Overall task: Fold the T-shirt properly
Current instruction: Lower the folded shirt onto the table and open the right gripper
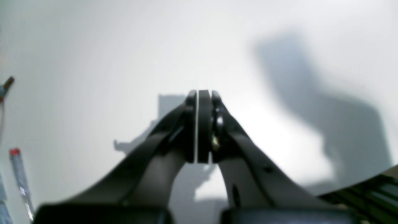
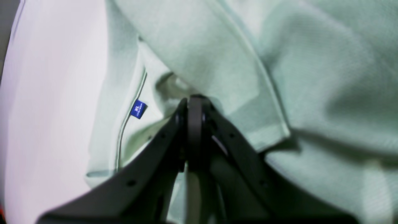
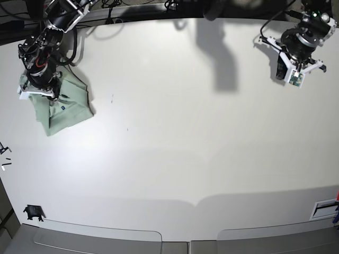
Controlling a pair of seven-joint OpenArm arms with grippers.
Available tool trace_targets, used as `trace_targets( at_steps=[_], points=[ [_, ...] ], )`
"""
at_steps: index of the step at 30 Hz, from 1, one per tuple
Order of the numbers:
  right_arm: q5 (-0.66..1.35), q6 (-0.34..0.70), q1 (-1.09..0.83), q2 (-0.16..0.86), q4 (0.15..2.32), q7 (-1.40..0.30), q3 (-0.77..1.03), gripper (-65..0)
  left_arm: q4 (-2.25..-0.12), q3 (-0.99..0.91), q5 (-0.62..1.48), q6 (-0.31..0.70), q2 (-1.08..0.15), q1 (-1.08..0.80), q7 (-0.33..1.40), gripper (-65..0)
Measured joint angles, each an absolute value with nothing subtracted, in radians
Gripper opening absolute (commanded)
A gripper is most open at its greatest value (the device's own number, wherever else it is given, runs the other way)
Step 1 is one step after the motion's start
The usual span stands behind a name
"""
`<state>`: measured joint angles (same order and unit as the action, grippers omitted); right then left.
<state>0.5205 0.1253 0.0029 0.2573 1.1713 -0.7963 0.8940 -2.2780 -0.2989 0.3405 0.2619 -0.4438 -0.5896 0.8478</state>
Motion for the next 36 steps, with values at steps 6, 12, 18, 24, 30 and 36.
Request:
trace_targets(
  at_steps=[6,12,18,24,30,36],
  points=[
    [0.445,0.051,0.069,0.212,1.173,-0.714,0.898,-65.0,-2.278,-0.299,0.34,0.262,-0.443,-0.592,0.86,-65.0],
    [0.279,-0.026,0.167,0.171,1.169,-0.671,0.92,-65.0,-2.278,-0.299,0.34,0.262,-0.443,-0.592,0.86,-65.0],
    [0.216,-0.054,0.251,0.163,1.158,-0.698,0.991,-65.0,-2.278,-0.299,0.34,0.262,-0.443,-0.592,0.861,-65.0],
    [0.21,-0.076,0.329,0.164,1.158,-0.699,1.012,-65.0,-2.278,-0.299,0.34,0.262,-0.443,-0.593,0.86,-65.0],
    [0.21,-0.054,0.417,0.166,1.206,-0.72,1.011,-65.0,-2.278,-0.299,0.341,0.262,-0.444,-0.616,0.833,-65.0],
    [0.299,0.056,0.45,0.163,1.318,-0.77,1.008,-65.0,-2.278,-0.299,0.34,0.262,-0.443,-0.651,0.83,-65.0]
  ],
)
